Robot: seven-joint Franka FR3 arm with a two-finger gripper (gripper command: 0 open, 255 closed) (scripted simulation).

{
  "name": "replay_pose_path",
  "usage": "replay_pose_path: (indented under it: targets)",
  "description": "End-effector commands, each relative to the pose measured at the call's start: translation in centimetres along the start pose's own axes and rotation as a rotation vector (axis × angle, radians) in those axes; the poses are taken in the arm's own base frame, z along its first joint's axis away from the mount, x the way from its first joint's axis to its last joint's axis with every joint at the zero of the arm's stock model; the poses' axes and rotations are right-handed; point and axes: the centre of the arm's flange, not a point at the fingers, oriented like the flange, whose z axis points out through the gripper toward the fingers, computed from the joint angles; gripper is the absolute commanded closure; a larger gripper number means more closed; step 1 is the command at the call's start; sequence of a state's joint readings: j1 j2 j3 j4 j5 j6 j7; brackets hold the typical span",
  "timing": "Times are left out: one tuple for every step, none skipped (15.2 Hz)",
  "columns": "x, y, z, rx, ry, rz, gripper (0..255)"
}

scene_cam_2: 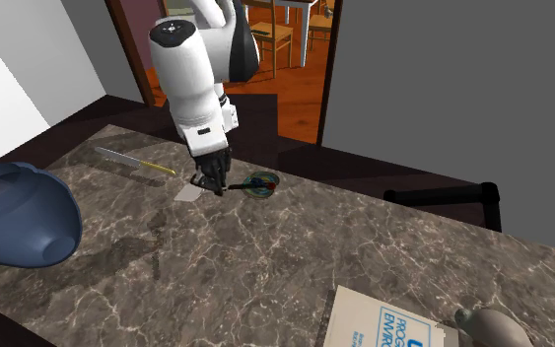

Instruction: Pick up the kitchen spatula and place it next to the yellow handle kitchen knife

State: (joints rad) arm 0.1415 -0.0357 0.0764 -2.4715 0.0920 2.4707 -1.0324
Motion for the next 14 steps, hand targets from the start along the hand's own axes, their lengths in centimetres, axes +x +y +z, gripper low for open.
replay_pose_path:
  targets:
    - [-2.3,0.0,-0.4,0.000,0.001,-0.002,255]
    - [-3.7,0.1,-0.5,0.000,0.001,-0.002,255]
    - [-5.0,0.1,-0.6,0.000,0.001,-0.002,255]
    - [-6.3,0.1,-0.7,0.000,0.001,-0.002,255]
    - [-7.6,0.2,-0.8,0.000,0.001,-0.002,255]
    - [-8.9,0.2,-0.9,0.000,0.001,-0.002,255]
    - [-10.2,0.2,-0.9,0.000,0.001,-0.002,255]
    - [-11.6,0.3,-1.0,0.000,0.001,-0.002,255]
    - [-13.0,0.3,-1.1,0.000,0.001,-0.002,255]
    - [-13.1,0.3,-0.6,0.000,0.001,-0.002,255]
    - [-13.1,0.3,-0.1,0.000,0.001,-0.002,255]
    - [-13.1,0.3,0.5,0.000,0.001,-0.002,255]
    - [-13.2,0.3,1.0,0.000,0.001,-0.002,255]
    - [-13.2,0.3,1.5,0.000,0.001,-0.002,255]
